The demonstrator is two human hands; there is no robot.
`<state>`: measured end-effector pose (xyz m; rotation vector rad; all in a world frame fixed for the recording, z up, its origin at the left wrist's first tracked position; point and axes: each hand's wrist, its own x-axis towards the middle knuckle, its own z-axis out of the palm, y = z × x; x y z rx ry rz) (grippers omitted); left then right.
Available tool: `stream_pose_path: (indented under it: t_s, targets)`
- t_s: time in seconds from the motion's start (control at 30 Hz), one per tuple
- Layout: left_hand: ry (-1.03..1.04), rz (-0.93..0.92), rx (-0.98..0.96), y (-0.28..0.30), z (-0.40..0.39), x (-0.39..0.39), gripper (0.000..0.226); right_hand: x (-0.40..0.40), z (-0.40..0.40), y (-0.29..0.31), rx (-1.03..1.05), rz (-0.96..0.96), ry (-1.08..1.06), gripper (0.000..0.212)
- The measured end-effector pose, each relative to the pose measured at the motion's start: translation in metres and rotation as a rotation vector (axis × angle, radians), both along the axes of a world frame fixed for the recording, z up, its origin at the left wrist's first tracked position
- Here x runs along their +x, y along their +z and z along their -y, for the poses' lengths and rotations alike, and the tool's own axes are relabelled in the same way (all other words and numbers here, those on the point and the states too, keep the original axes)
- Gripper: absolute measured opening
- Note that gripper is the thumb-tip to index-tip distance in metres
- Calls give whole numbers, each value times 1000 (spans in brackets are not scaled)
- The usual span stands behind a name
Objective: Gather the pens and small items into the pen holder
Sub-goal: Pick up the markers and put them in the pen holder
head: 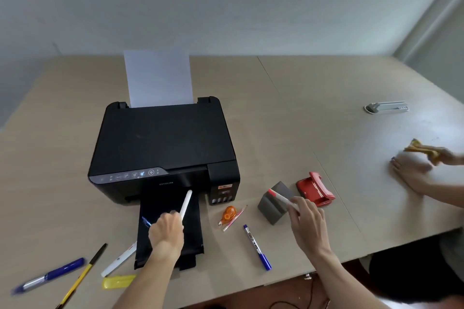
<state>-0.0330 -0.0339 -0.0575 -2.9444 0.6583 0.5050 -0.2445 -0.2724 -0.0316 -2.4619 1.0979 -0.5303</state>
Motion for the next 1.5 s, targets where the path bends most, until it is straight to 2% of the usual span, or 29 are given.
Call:
stream_pose_path:
  t_s: [0.2, 0.33, 0.53, 0.67, 0.97, 1.1, 1.23, 1.33, 1.5]
  targets:
    - [27, -78, -128, 4, 4, -5, 19, 14, 15, 11, 39, 9, -38, 6]
    - [-66, -93, -304, 9, 3, -13, 15, 21, 14, 14, 45, 57, -75, 4]
    - [-37, -76, -591, 9, -3, -15, 19, 13, 4, 7, 103, 82, -129, 9]
    - [-88, -102, -717, 9, -6, -17, 24, 15, 10, 4, 156, 40, -119, 10]
    - [-283, -172, -925, 21, 32, -31, 17, 4, -3, -6, 220, 173, -201, 22]
    - [-320, -151, -967, 32, 65, -43, 12, -24, -29, -32, 312, 8, -222, 20]
    - [-346, -176, -1010, 41, 96, -51, 10, -43, -53, -57, 529, -248, -153, 14]
    - [-379, -213, -1001, 43, 111, -54, 9, -45, -67, -65, 653, -263, -125, 15]
    - [-425, -202, -1109, 50, 127, -62, 10, -35, -78, -73, 592, -305, -100, 22]
